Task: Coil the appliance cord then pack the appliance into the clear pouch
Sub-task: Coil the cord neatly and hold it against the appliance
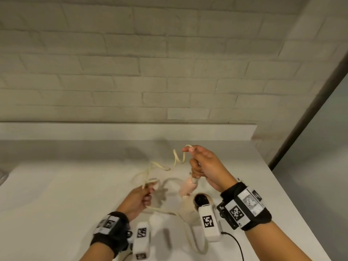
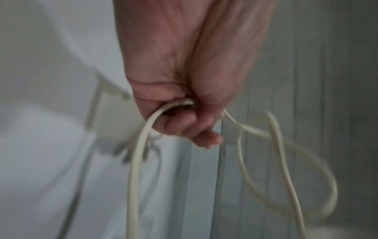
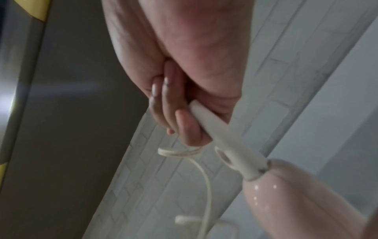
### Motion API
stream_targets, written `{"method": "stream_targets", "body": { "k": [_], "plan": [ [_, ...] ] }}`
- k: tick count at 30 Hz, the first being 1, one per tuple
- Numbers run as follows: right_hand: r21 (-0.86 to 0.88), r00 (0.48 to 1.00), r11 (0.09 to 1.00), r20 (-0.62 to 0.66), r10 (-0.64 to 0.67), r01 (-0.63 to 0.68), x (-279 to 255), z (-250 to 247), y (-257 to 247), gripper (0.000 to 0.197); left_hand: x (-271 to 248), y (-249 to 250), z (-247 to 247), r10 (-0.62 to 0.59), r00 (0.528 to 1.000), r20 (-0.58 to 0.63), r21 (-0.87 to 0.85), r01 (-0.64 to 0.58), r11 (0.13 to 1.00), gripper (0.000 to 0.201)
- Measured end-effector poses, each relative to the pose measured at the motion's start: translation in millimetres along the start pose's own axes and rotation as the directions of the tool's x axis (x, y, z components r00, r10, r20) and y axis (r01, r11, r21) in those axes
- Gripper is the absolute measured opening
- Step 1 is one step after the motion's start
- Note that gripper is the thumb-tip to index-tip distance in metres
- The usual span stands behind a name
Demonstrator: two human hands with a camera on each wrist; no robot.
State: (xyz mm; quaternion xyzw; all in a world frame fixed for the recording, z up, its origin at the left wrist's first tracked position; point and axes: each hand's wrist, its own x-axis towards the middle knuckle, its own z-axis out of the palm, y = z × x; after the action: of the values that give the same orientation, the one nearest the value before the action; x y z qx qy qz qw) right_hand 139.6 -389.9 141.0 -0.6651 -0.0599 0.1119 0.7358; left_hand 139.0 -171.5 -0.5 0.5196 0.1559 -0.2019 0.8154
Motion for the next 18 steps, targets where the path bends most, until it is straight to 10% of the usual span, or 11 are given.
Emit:
{"method": "stream_targets", "body": {
  "k": [7, 10, 13, 18],
  "plan": [
    [0.109, 0.981, 0.991, -0.186, -0.058, 0.08, -4.7, -52.7, -5.3, 0.03, -22.2, 63.5, -124.2, 0.203, 0.94, -0.275, -0.01, -0.214, 0.977, 0.036],
    [0.133, 0.957, 0.986, -0.282, -0.064, 0.104, -1.8, -64.7, -2.9, 0.03, -34.6, 78.1, -164.7, 0.336, 0.719, -0.608, 0.304, -0.179, 0.936, 0.031],
    [0.157, 0.944, 0.98, -0.324, -0.064, 0.12, 2.0, -68.3, 1.4, 0.032, -38.7, 79.5, -197.1, 0.328, 0.543, -0.774, 0.453, 0.111, 0.885, 0.045],
    [0.136, 0.957, 0.987, -0.287, -0.044, 0.086, 4.9, -57.3, 9.4, 0.032, -23.9, 89.7, -167.6, 0.477, 0.644, -0.598, 0.716, 0.162, 0.679, 0.04]
  ]
}}
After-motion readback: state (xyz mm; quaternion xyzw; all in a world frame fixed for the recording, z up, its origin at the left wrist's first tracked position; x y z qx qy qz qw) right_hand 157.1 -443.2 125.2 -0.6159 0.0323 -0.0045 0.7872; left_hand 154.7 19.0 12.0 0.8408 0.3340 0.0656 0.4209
